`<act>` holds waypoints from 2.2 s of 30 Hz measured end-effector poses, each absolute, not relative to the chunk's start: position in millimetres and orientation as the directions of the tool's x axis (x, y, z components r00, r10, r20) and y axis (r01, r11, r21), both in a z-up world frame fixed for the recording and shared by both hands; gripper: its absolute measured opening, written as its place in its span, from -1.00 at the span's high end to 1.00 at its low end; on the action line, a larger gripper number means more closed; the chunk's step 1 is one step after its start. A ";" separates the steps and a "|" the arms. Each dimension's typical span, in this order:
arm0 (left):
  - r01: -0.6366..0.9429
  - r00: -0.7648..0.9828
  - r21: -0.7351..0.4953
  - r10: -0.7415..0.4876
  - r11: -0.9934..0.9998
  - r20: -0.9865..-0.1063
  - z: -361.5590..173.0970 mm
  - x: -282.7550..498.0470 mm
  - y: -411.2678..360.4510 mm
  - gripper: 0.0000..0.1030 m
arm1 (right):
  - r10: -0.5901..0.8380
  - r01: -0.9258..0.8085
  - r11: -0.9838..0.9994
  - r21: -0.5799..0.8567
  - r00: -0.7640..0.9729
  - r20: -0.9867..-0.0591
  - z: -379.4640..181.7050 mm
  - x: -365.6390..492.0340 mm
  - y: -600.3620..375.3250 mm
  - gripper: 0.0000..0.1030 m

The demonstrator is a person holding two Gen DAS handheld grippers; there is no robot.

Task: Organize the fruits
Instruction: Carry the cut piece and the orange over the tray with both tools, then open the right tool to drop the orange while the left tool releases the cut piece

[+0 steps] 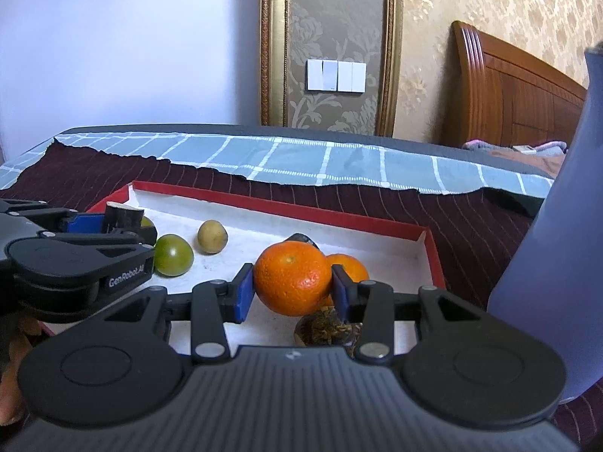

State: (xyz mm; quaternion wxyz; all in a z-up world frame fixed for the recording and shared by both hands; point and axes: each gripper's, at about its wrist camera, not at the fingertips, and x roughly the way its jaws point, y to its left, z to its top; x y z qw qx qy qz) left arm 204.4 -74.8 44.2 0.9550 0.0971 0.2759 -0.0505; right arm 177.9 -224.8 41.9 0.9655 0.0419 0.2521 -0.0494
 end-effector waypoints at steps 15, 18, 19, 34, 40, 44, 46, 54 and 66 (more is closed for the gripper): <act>0.131 0.840 0.138 -0.035 0.982 -0.542 42.4 215.0 -74.2 0.37 | -0.099 0.140 0.989 0.049 0.869 -0.485 43.0 189.4 -224.9 0.22; 0.129 0.840 0.130 -0.039 0.983 -0.541 42.4 215.9 -73.2 0.37 | -0.100 0.142 0.989 0.050 0.870 -0.483 43.3 190.8 -224.8 0.21; 0.129 0.840 0.129 -0.040 0.983 -0.541 42.0 216.1 -72.9 0.37 | -0.101 0.142 0.989 0.050 0.870 -0.482 43.3 191.3 -224.5 0.21; 0.125 0.840 0.114 -0.044 0.986 -0.540 43.6 221.9 -71.8 0.37 | -0.113 0.152 0.987 0.044 0.870 -0.481 41.7 196.1 -222.5 0.20; 0.114 0.848 0.144 -0.021 0.983 -0.529 43.0 221.2 -73.9 0.37 | -0.113 0.153 0.987 0.046 0.874 -0.473 42.7 194.8 -222.1 -0.10; 0.111 0.851 0.157 -0.012 0.981 -0.526 43.8 219.9 -75.0 0.37 | -0.112 0.151 0.987 0.046 0.874 -0.473 42.0 194.4 -222.0 -0.15; 0.112 0.848 0.152 -0.014 0.982 -0.529 44.2 220.1 -74.2 0.33 | -0.113 0.154 0.987 0.049 0.872 -0.476 41.7 194.6 -223.1 -0.15; 0.097 0.866 0.157 -0.005 0.983 -0.500 50.8 212.2 -71.8 -0.44 | -0.118 0.169 0.983 0.069 0.876 -0.467 44.0 188.8 -228.6 -0.31; 0.146 0.864 0.138 -0.059 0.980 -0.501 63.2 157.8 -59.8 -0.55 | -0.112 0.159 0.984 0.077 0.899 -0.424 53.3 121.4 -228.5 -1.00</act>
